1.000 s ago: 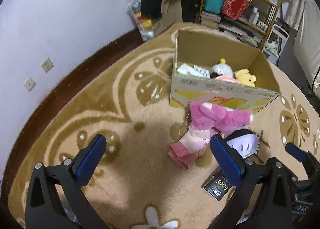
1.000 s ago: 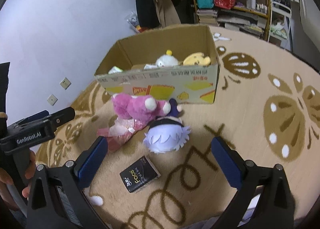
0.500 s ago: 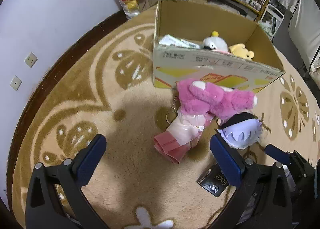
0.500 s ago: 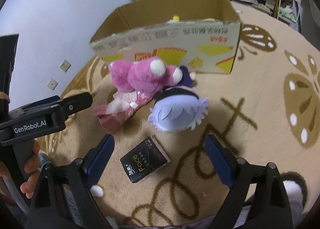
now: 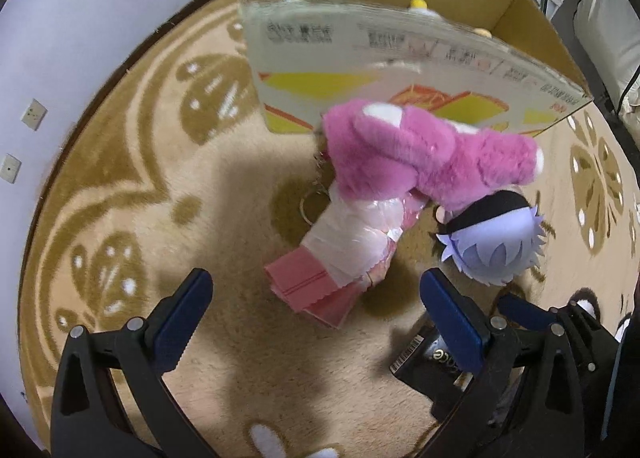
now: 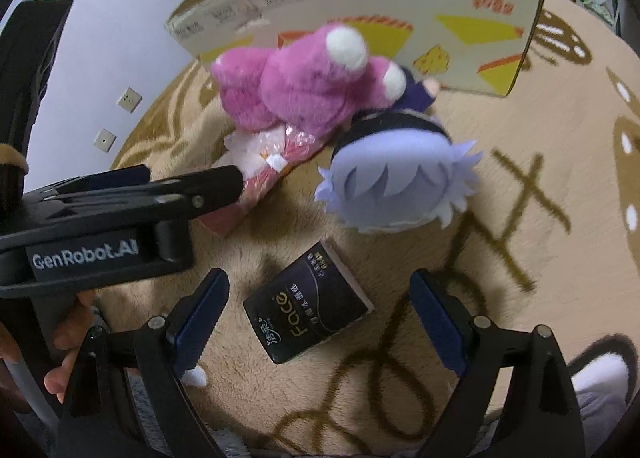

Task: Organize soft objects
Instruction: 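Lower both tools toward the pink bundle and black tissue pack on the rug, then grasp the black 'Face' tissue pack with the right tool while the left tool grasps the pink wrapped bundle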

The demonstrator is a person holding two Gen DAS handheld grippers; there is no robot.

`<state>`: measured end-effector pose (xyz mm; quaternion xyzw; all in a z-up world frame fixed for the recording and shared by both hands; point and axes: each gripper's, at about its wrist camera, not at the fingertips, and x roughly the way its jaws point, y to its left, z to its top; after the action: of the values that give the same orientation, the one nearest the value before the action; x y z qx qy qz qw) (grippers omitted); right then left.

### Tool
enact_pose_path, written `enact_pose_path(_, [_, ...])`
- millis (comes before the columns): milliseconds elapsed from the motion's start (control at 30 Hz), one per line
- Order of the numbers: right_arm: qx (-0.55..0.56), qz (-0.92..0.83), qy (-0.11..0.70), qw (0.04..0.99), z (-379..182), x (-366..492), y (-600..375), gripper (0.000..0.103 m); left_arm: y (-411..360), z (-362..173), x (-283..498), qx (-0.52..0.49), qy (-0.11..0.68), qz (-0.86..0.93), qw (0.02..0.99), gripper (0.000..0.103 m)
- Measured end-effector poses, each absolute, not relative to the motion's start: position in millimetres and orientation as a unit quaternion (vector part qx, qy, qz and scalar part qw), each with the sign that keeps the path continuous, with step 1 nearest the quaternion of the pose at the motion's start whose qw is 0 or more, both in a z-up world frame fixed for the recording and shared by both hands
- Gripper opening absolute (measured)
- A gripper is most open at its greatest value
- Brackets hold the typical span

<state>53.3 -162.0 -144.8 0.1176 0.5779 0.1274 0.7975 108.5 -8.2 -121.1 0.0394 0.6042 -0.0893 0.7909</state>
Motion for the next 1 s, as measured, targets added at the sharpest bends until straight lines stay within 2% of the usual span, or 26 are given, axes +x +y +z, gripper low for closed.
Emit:
enact_pose_path(400, [0.102, 0.125, 0.604, 0.781, -168.1, 67.9, -139.5, 0.096, -13.5, -148.7, 130.0, 0.038, 0.619, -0.073, 0.781, 0.102])
enact_pose_path(700, [0.056, 0.110, 0.620, 0.775, -181.0, 76.6, -115.9, 0.097, -34.3, -169.3, 140.2, 0.086, 0.616, -0.059, 0.781, 0.101])
enact_pose_path(900, [0.031, 0.099, 0.623, 0.775, -183.6, 76.7, -100.5, 0.094, -50.9, -167.1, 129.8, 0.093, 0.604, -0.067, 0.789, 0.081])
enact_pose_path(967, [0.030, 0.097, 0.626, 0.774, -183.2, 76.3, -100.0, 0.089, -53.7, -165.9, 129.0, 0.098, 0.600, -0.071, 0.791, 0.070])
enact_pose_path(1000, [0.029, 0.094, 0.628, 0.772, -183.1, 75.9, -100.4, 0.087, -56.6, -165.7, 128.6, 0.106, 0.596, -0.073, 0.793, 0.070])
